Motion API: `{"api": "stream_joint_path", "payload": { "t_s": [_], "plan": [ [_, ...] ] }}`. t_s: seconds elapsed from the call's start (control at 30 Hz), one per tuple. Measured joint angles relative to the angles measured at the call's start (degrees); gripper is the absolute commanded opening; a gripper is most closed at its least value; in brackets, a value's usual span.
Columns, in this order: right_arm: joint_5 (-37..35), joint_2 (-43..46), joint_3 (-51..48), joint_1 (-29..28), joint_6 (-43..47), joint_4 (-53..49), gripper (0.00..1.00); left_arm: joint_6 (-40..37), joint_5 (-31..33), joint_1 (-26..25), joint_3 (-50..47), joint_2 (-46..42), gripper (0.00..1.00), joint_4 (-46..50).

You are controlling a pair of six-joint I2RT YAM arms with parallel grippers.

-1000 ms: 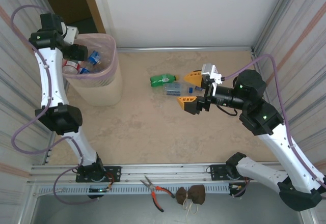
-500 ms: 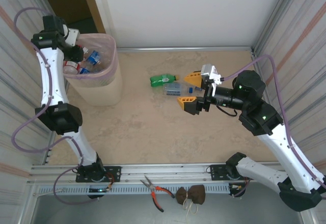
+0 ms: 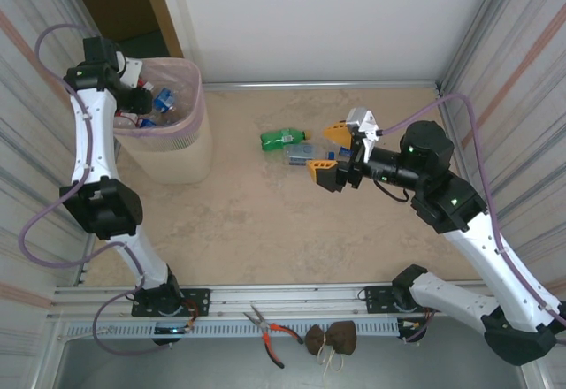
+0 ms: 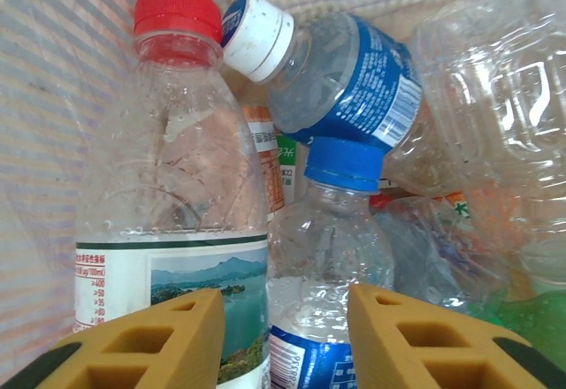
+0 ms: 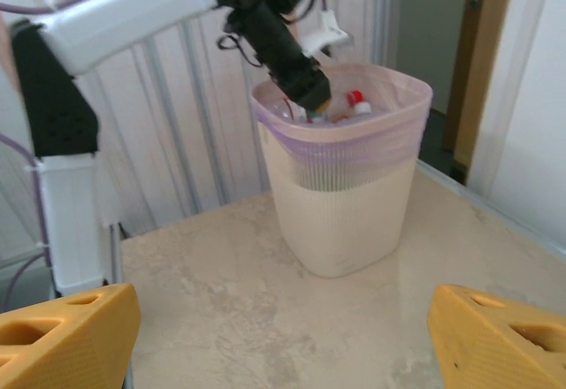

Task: Put the plastic bottles in the bin

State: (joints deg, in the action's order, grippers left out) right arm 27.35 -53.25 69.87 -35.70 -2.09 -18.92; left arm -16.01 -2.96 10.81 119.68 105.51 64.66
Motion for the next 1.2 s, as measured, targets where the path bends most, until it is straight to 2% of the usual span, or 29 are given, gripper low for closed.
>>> {"api": "stream_joint_path", "payload": {
  "t_s": [0.37,0.57,0.83,1.03,1.2],
  "plan": [
    [-7.7,-7.7,1.8,7.1,-0.7,-5.7,0.84,3.4,-6.7,0.0,0.2,-3.7,0.47,0.0],
    [-11.1,-14.5,3.0,11.9,-1.6,-8.3,0.82,6.3,-14.1,0.0,-0.7,-9.9,0.49,-1.2],
    [-16.2,-23.2,3.4,19.4,-7.0,-9.0,0.79,11.9,-24.9,-0.2,-10.2,-20.2,0.5,-6.0],
    [-17.8,-30.1,5.7,21.2,-0.3,-11.5,0.75,15.6,-30.0,-2.2,-17.0,-25.5,0.51,-10.3],
    [-20.8,-40.9,14.0,21.2,9.8,-17.7,0.72,18.3,-32.2,-4.6,-20.9,-29.1,0.51,-13.2]
  ]
}}
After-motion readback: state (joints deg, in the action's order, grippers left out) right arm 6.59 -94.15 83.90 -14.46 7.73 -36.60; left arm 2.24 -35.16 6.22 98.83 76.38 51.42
